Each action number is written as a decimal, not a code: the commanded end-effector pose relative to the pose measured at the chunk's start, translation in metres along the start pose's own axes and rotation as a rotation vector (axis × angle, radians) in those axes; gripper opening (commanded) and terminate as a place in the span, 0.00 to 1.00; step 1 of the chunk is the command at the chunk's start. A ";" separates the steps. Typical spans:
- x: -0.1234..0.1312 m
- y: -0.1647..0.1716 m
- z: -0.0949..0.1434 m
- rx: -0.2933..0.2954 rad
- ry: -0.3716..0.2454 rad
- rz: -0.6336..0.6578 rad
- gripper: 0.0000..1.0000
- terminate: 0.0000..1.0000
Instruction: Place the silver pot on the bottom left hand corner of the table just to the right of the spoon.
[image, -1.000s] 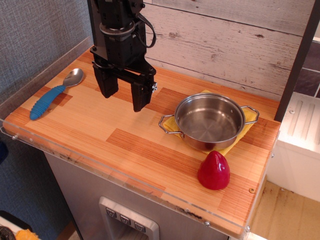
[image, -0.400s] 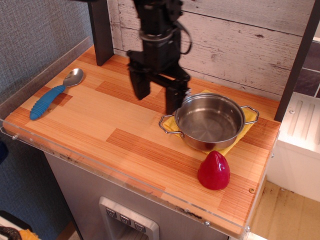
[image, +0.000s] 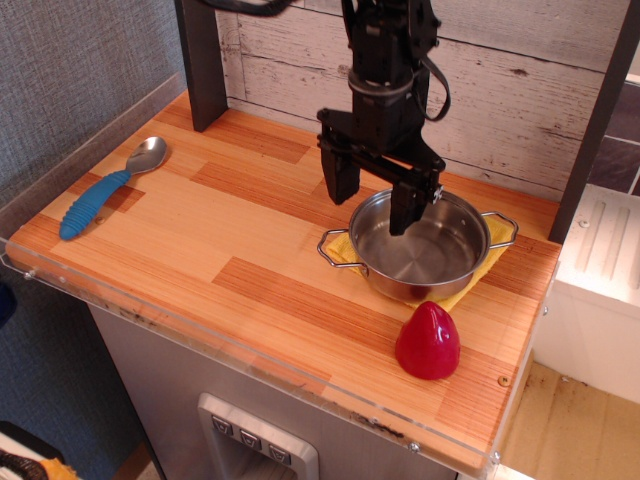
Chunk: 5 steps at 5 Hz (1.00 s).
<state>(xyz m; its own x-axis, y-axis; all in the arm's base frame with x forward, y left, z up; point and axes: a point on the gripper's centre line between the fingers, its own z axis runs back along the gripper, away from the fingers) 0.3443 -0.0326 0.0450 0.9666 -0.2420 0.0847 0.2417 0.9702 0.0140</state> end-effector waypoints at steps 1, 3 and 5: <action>0.012 0.003 -0.011 0.010 0.006 -0.006 1.00 0.00; 0.009 -0.001 -0.006 -0.001 -0.005 -0.028 0.00 0.00; 0.008 -0.001 -0.006 -0.011 0.005 -0.009 0.00 0.00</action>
<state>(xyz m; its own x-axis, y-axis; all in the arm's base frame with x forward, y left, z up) 0.3466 -0.0352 0.0210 0.9680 -0.2496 0.0249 0.2499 0.9682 -0.0098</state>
